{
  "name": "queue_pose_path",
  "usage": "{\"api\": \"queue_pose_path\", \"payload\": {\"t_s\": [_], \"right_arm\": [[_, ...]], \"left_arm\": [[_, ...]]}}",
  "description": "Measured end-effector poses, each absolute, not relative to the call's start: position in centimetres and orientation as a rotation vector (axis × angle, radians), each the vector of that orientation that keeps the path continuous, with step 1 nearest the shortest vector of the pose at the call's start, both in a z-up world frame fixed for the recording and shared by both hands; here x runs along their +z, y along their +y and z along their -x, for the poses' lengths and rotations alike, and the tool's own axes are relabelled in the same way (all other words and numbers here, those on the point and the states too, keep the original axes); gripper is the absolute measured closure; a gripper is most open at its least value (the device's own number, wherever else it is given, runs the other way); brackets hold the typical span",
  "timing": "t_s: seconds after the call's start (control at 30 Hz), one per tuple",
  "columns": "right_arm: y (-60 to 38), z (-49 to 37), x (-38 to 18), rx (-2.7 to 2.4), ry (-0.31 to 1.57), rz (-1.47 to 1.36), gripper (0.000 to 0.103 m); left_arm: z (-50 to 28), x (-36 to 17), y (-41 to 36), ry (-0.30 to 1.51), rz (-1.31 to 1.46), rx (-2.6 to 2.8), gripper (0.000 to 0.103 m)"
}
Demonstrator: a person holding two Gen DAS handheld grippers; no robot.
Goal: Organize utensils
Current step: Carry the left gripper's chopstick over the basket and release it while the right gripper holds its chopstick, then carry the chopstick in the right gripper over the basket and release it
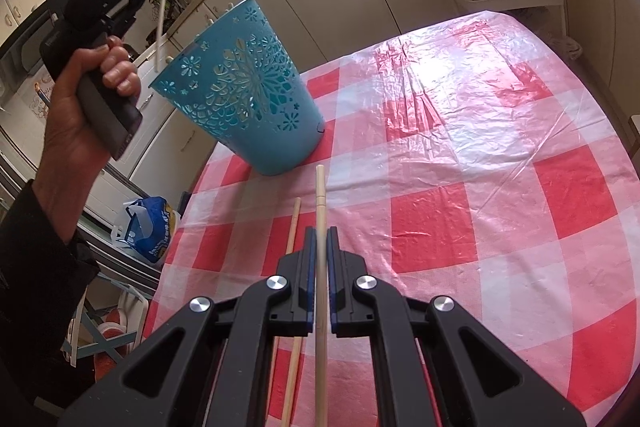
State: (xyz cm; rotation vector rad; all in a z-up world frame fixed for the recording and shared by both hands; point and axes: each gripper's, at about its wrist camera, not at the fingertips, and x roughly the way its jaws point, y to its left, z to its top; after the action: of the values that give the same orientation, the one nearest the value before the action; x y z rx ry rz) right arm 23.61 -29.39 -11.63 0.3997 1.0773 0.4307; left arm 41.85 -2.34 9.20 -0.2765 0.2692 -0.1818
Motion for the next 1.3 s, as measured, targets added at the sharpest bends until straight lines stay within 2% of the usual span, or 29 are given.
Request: {"api": "queue_pose_path", "payload": {"t_s": [0.33,0.43,0.5,0.67,0.83,1.03,1.17,1.3], "right_arm": [[-30.0,-23.6,-11.0,0.428,1.046,-0.429,0.097],[-30.3,-23.5,-10.1,0.448,1.003,-0.451,0.097],[-30.5,-23.4,-9.2,0.459,0.965,-0.467,0.097],[-30.7,-24.0,-6.5,0.498,0.863,-0.537,0.097],[-28.4,-27.4,-2.5,0.532,0.760,-0.558,0.097],[-22.3,-35.1,3.1,0.521,0.635,-0.490,0.097],[-19.5,-39.6,4.0,0.425,0.596,-0.428,0.097],[-17.8,-42.8,2.0,0.327,0.654,-0.380,0.097]], "left_arm": [[-40.9,6.5,-2.1,0.349,0.230,-0.183,0.096],[-38.9,5.6,-1.7,0.382,0.212,-0.197,0.082],[-36.7,4.8,-0.7,0.385,0.227,-0.189,0.067],[-29.5,1.1,2.0,0.408,0.275,-0.164,0.051],[-24.0,-5.2,3.5,0.525,0.365,-0.191,0.050],[-22.3,-9.1,5.1,0.579,0.529,-0.200,0.050],[-22.0,-9.8,5.9,0.565,0.577,-0.218,0.050],[-22.2,-10.0,5.6,0.568,0.581,-0.250,0.049]]}}
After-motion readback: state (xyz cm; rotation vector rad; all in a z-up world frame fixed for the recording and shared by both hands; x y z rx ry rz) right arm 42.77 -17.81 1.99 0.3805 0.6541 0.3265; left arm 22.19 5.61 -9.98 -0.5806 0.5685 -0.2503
